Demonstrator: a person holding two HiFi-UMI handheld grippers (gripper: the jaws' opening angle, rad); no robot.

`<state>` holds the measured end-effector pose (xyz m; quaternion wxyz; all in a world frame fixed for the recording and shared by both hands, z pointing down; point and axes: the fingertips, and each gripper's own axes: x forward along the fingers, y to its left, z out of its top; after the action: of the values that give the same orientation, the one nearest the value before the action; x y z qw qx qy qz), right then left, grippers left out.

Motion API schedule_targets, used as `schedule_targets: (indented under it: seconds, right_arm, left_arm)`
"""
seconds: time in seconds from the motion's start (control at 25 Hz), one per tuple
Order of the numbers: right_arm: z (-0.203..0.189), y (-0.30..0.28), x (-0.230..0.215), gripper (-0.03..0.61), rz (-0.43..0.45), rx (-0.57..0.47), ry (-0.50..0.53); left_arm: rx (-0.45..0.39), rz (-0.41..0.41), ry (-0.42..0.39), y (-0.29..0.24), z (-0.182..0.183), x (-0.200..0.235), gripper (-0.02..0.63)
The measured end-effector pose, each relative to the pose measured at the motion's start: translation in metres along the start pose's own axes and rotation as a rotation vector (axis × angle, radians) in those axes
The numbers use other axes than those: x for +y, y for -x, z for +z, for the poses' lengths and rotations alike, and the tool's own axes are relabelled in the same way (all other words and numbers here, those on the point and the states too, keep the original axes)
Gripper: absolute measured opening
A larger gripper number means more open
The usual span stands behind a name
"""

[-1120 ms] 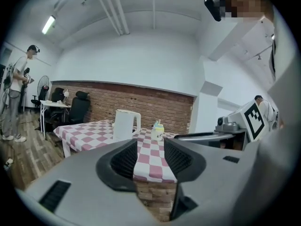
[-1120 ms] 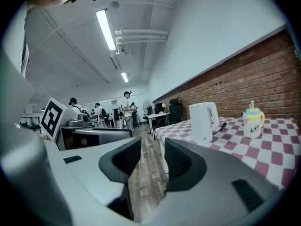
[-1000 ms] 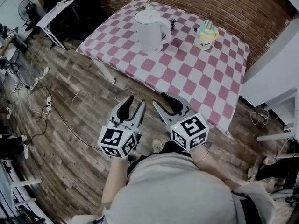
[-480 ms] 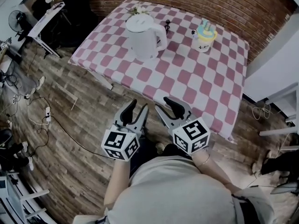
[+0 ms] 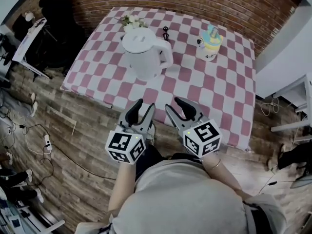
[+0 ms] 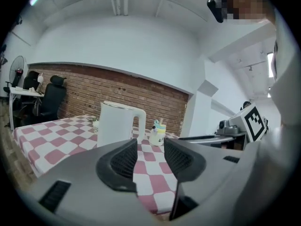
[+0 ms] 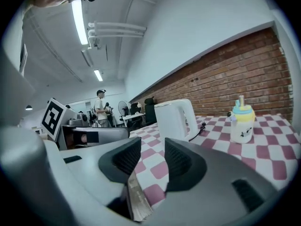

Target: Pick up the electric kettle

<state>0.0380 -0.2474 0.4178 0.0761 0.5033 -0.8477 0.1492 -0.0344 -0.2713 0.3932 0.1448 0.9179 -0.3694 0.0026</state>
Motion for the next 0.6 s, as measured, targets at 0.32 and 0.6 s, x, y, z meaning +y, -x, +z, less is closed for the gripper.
schedule_targets:
  seconds: [0.32, 0.6]
  right_arm:
    - [0.031, -0.070, -0.033, 0.160, -0.130, -0.006, -0.011]
    - [0.039, -0.099, -0.076, 0.176, -0.290, -0.012, -0.040]
  left_arm:
    - [0.022, -0.047, -0.016, -0.042, 0.032, 0.085, 0.172]
    - [0.082, -0.124, -0.062, -0.076, 0.042, 0.142, 0.237]
